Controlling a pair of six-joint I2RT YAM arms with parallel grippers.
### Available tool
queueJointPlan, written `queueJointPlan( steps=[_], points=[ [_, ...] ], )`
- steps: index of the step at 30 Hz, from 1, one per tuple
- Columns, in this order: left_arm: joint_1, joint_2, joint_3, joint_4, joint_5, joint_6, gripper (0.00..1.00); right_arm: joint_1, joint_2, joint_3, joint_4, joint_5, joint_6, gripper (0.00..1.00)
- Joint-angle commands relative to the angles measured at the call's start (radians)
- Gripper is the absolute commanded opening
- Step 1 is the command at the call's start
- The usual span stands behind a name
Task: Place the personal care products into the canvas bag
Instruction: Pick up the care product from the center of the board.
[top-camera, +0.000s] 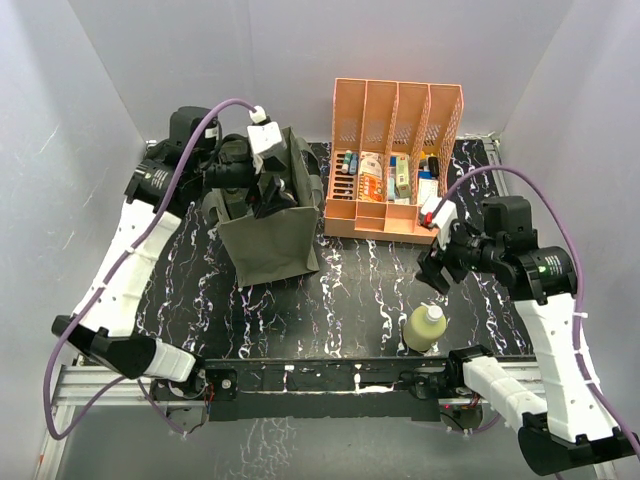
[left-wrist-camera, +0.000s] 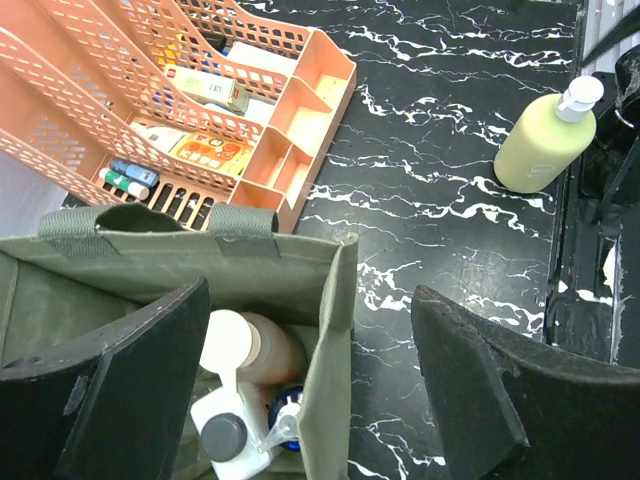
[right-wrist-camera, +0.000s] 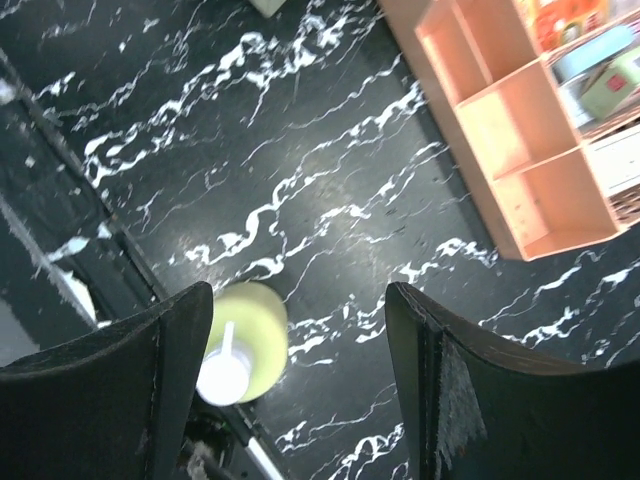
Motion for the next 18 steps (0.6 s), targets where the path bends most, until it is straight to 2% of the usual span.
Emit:
queueJointPlan(
  steps=[1, 7, 11, 14, 18],
  points=[
    [-0.04, 0.055, 0.057, 0.014, -0.006, 0.002, 0.8, -0.01, -0.049, -0.038, -0.141, -0.031, -0.101, 0.72],
    [-0.095, 0.105, 0.074, 0.033, -0.015, -0.016, 0.8, -0.009, -0.055, -0.134, -0.124, 0.05, -0.1, 0.71],
    [-0.212, 0.153, 0.069, -0.02, -0.063, 0.032, 0.8, -0.012, -0.087, -0.135, 0.09, 0.178, 0.064, 0.71],
    [-0.282, 0.188, 0.076, -0.031, -0.049, 0.051, 0.8, -0.038, -0.012, -0.083, 0.202, 0.295, 0.206, 0.71],
    [-0.427, 0.259, 0.138, -0.082, -0.076, 0.094, 0.8, -0.077, 0.131, -0.005, 0.275, 0.351, 0.279, 0.72]
  ],
)
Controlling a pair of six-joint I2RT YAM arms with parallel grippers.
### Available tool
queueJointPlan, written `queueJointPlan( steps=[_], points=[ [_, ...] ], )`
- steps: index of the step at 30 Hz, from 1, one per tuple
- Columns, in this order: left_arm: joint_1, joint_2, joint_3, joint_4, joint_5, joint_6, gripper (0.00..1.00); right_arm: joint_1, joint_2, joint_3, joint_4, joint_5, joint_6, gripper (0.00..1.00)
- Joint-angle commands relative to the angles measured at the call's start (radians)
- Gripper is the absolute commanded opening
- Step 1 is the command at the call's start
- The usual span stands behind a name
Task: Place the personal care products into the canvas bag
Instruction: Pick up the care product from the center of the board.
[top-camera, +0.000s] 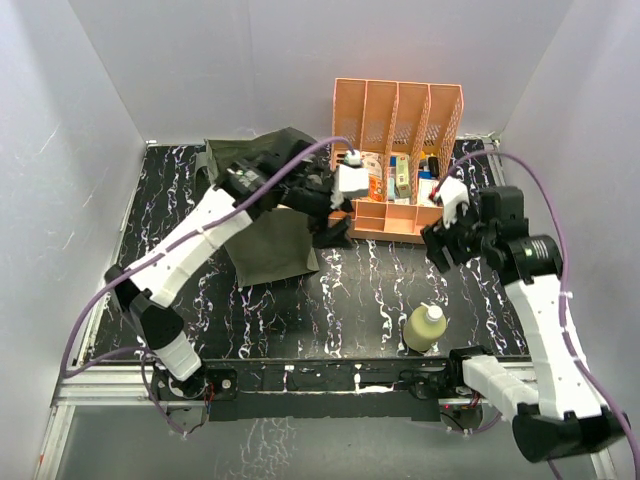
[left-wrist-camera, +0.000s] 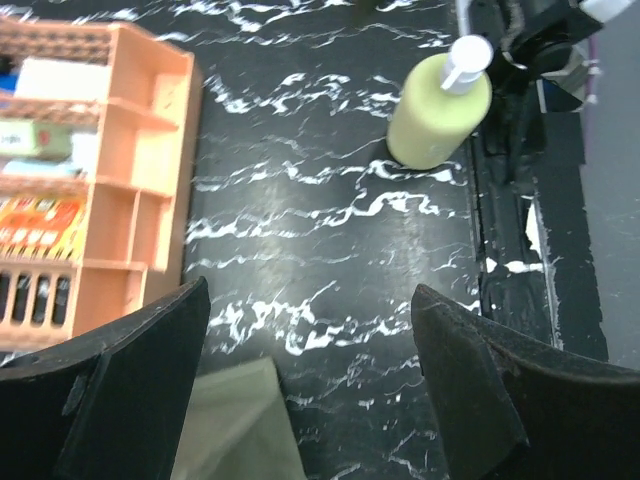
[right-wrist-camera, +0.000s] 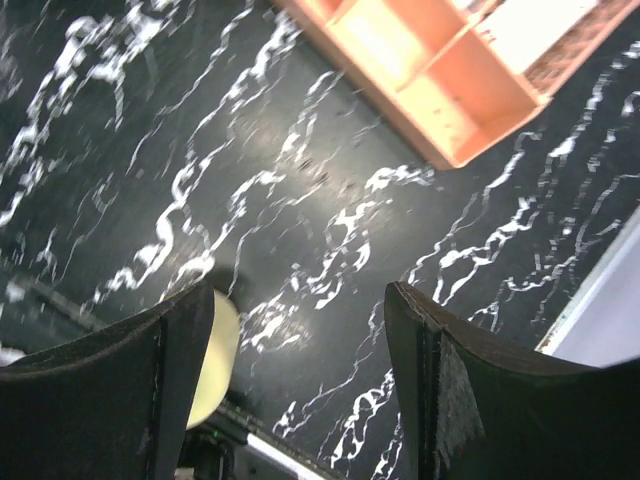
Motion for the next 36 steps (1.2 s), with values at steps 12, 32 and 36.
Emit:
queueJointPlan(
  steps=[12, 32, 36],
  points=[
    [-0.374, 0.264, 0.094, 0.129, -0.057, -0.04, 0.81, -0.209, 0.291, 0.14, 0.343, 0.057, 0.215, 0.71],
    [-0.508, 0.474, 0.162, 0.279, -0.092, -0.132, 0.65, -0.282, 0.2, 0.035, 0.365, -0.04, 0.192, 0.71],
    [-0.511, 0.476, 0.153, 0.284, -0.091, -0.136, 0.58, -0.285, 0.196, 0.035, 0.365, -0.052, 0.192, 0.71]
  ],
)
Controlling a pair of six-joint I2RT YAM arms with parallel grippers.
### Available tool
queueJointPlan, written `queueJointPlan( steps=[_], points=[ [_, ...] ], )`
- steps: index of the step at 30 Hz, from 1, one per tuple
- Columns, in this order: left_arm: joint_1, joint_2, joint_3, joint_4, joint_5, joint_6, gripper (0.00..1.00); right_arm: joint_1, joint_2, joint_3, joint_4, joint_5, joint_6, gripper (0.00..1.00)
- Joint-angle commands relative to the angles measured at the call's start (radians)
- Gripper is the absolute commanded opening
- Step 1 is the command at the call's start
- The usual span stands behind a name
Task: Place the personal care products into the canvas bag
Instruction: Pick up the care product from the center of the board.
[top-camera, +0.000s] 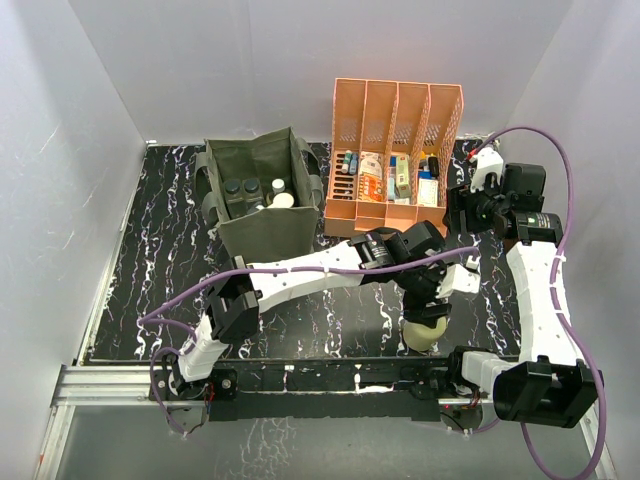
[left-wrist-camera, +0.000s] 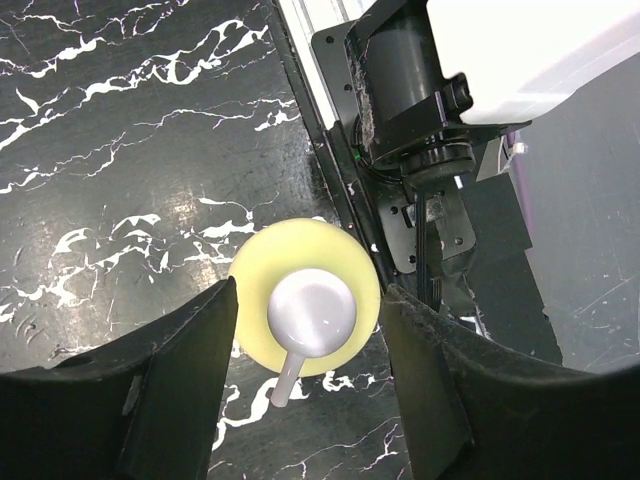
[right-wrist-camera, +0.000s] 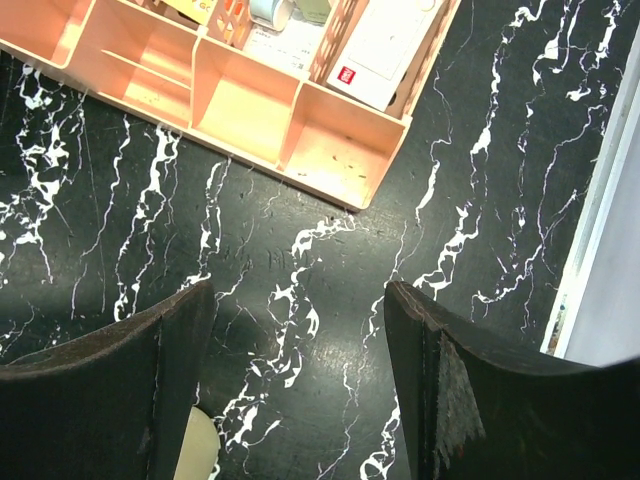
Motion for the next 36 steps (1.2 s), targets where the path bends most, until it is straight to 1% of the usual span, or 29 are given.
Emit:
queueJointPlan(
  steps=[1, 6, 9, 12, 14, 17, 21, 25, 31, 36],
  points=[
    [-0.006, -0.003, 0.023, 0.011, 0.025, -0.008, 0.57, -0.009, -0.026, -0.001, 0.055, -0.033, -0.003, 0.71],
    [-0.01, -0.001, 0.017, 0.01, 0.04, -0.008, 0.54, -0.011, -0.028, -0.003, 0.055, -0.041, -0.005, 0.71],
    [-0.013, 0.005, 0.018, 0.004, 0.043, -0.002, 0.49, -0.013, -0.028, -0.005, 0.055, -0.046, -0.006, 0.71],
    [-0.016, 0.011, 0.015, 0.001, 0.045, 0.005, 0.43, -0.013, -0.03, -0.009, 0.055, -0.053, -0.006, 0.71],
    [-0.017, 0.014, 0.021, -0.008, 0.046, 0.013, 0.37, -0.014, -0.03, -0.009, 0.055, -0.055, -0.006, 0.71],
    [-0.018, 0.008, 0.047, -0.036, 0.038, 0.033, 0.24, -0.014, -0.03, -0.006, 0.053, -0.057, -0.005, 0.71],
    [-0.018, -0.022, 0.093, -0.094, 0.017, 0.065, 0.0, -0.013, -0.024, 0.003, 0.046, -0.067, -0.011, 0.71],
    [-0.006, -0.071, 0.137, -0.168, -0.034, 0.101, 0.0, -0.013, -0.014, 0.028, 0.032, -0.104, -0.014, 0.71],
    [0.034, -0.175, 0.17, -0.232, -0.118, 0.092, 0.0, -0.013, 0.016, 0.066, 0.001, -0.154, -0.018, 0.7],
    [0.069, -0.252, 0.192, -0.279, -0.174, 0.067, 0.0, -0.011, 0.041, 0.081, -0.028, -0.16, -0.034, 0.69]
  ],
)
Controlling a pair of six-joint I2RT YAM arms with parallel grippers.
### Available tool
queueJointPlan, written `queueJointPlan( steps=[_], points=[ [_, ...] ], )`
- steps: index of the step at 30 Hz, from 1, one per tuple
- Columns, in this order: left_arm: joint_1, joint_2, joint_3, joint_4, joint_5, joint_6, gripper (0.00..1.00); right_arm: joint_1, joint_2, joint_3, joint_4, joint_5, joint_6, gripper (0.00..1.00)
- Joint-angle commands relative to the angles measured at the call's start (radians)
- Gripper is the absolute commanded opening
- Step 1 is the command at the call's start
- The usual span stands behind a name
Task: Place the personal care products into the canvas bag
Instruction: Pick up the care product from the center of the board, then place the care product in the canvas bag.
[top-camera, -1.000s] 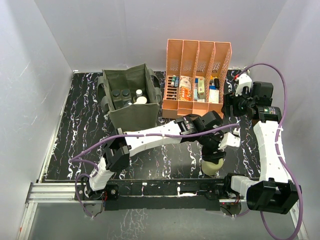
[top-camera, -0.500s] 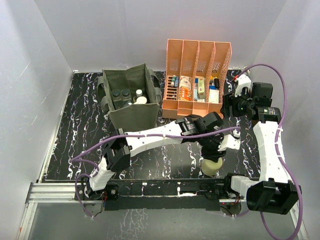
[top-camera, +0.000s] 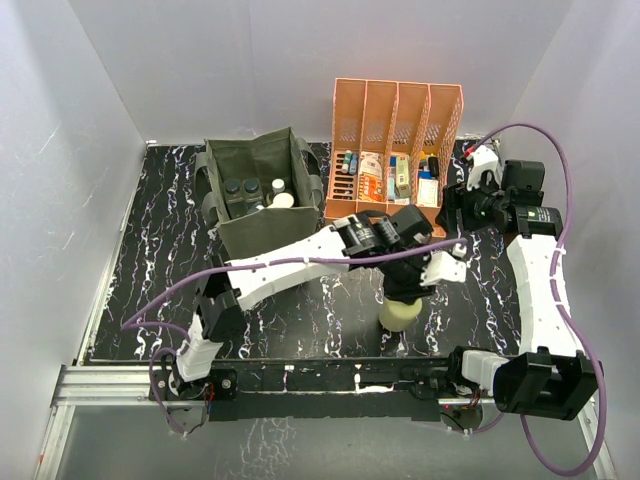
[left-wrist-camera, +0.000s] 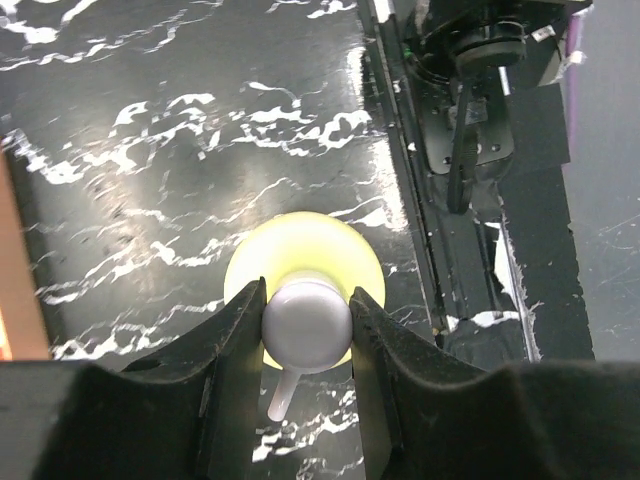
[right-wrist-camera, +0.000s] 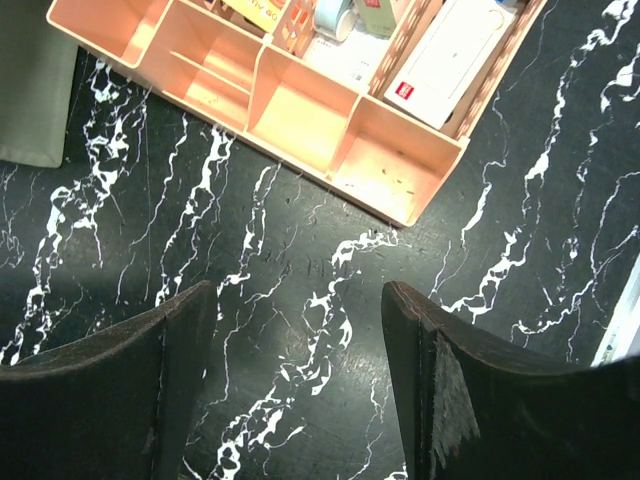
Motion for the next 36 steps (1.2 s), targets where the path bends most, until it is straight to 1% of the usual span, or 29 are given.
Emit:
queueJointPlan(
  steps=[1, 4, 10, 14, 20, 22, 28, 31, 36],
  points=[
    [0.046, -0.222, 0.104, -0.008, -0.037, -0.022, 0.0, -0.003, 0.014, 0.06, -0.016, -0.034, -0.029, 0.69],
    [0.095, -0.27, 0.133, -0.015, -0.042, -0.051, 0.0, 0.0, 0.02, 0.082, -0.028, -0.054, -0.043, 0.69],
    [0.236, -0.359, 0.181, 0.008, -0.006, -0.128, 0.0, 0.01, 0.046, 0.132, -0.032, -0.063, -0.045, 0.69],
    [0.296, -0.382, 0.251, 0.025, -0.005, -0.165, 0.0, 0.025, 0.055, 0.151, -0.03, -0.078, -0.035, 0.69],
    [0.391, -0.409, 0.346, 0.061, -0.095, -0.219, 0.0, 0.087, 0.065, 0.175, -0.036, -0.058, -0.031, 0.69],
    [0.437, -0.426, 0.358, 0.074, -0.106, -0.248, 0.0, 0.119, 0.054, 0.176, -0.032, -0.081, -0.044, 0.69],
    [0.575, -0.476, 0.383, 0.122, -0.084, -0.335, 0.0, 0.197, 0.04, 0.19, -0.001, -0.156, -0.047, 0.68],
    [0.612, -0.492, 0.4, 0.131, -0.062, -0.353, 0.0, 0.209, 0.043, 0.195, 0.007, -0.177, -0.047, 0.68],
    [0.66, -0.515, 0.412, 0.136, -0.048, -0.358, 0.0, 0.246, 0.047, 0.217, 0.005, -0.161, -0.058, 0.68]
  ],
)
